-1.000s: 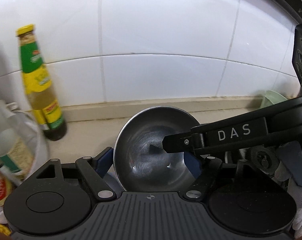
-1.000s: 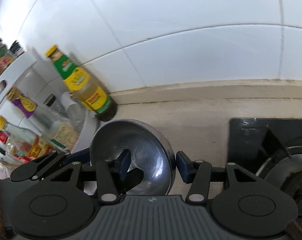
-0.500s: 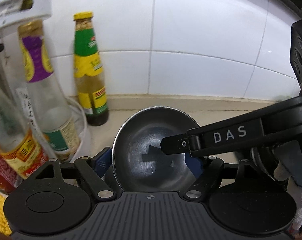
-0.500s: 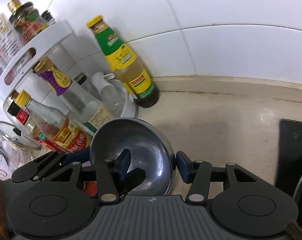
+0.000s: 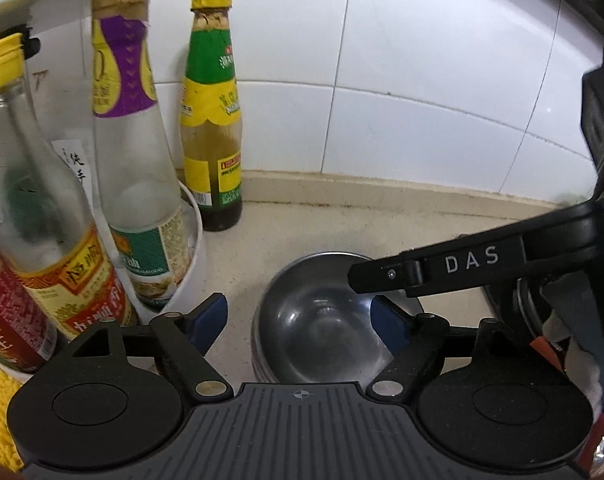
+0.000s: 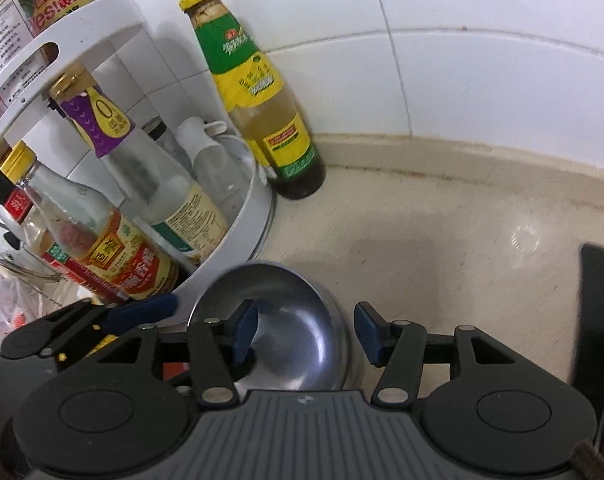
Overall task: Organize plates and bowls
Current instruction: 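Carry the dark bowl and lower it onto the stacked steel bowls, then grasp the rim of the three stacked steel bowls with both grippers, then lift the bowl stack and carry it toward the plates on the red cloth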
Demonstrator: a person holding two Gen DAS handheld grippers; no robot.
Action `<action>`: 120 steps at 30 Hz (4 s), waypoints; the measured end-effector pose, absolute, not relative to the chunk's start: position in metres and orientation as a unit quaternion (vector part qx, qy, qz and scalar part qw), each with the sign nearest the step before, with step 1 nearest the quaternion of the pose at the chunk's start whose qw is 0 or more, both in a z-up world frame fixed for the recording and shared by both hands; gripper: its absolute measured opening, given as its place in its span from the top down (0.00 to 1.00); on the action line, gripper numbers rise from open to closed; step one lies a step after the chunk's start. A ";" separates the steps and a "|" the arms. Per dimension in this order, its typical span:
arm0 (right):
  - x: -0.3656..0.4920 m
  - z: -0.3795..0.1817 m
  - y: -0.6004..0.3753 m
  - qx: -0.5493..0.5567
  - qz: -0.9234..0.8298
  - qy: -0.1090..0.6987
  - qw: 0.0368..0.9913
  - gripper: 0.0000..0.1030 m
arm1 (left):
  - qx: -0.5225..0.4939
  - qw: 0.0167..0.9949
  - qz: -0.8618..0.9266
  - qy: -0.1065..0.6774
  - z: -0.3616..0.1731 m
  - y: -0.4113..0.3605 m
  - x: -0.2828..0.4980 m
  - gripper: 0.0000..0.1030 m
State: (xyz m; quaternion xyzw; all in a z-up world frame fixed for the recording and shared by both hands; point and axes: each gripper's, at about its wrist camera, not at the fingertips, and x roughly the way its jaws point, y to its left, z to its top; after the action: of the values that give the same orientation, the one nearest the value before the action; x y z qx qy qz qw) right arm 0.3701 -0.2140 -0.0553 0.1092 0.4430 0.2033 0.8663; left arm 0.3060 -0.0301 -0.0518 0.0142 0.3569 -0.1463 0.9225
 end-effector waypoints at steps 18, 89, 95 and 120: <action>0.374 -0.079 -0.214 0.118 0.219 0.477 0.843 0.40 | 0.065 0.905 -0.221 0.358 -0.072 0.017 0.266 0.06; 0.445 -0.134 -0.257 0.236 0.215 0.511 0.798 0.23 | 0.139 0.865 -0.360 0.320 -0.146 -0.087 0.390 0.00; 0.450 -0.110 -0.261 0.233 0.214 0.484 0.816 0.23 | 0.133 0.880 -0.348 0.294 -0.118 -0.092 0.392 0.00; 0.318 0.029 -0.234 0.179 0.269 0.376 0.868 0.23 | 0.150 0.923 -0.283 0.214 -0.024 -0.069 0.242 0.00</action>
State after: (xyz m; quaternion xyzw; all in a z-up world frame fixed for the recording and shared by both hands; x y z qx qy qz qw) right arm 0.3182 -0.2340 0.0287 0.1788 0.3759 0.2693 0.8685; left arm 0.2422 -0.0692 -0.0237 0.1495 0.2141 -0.2827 0.9230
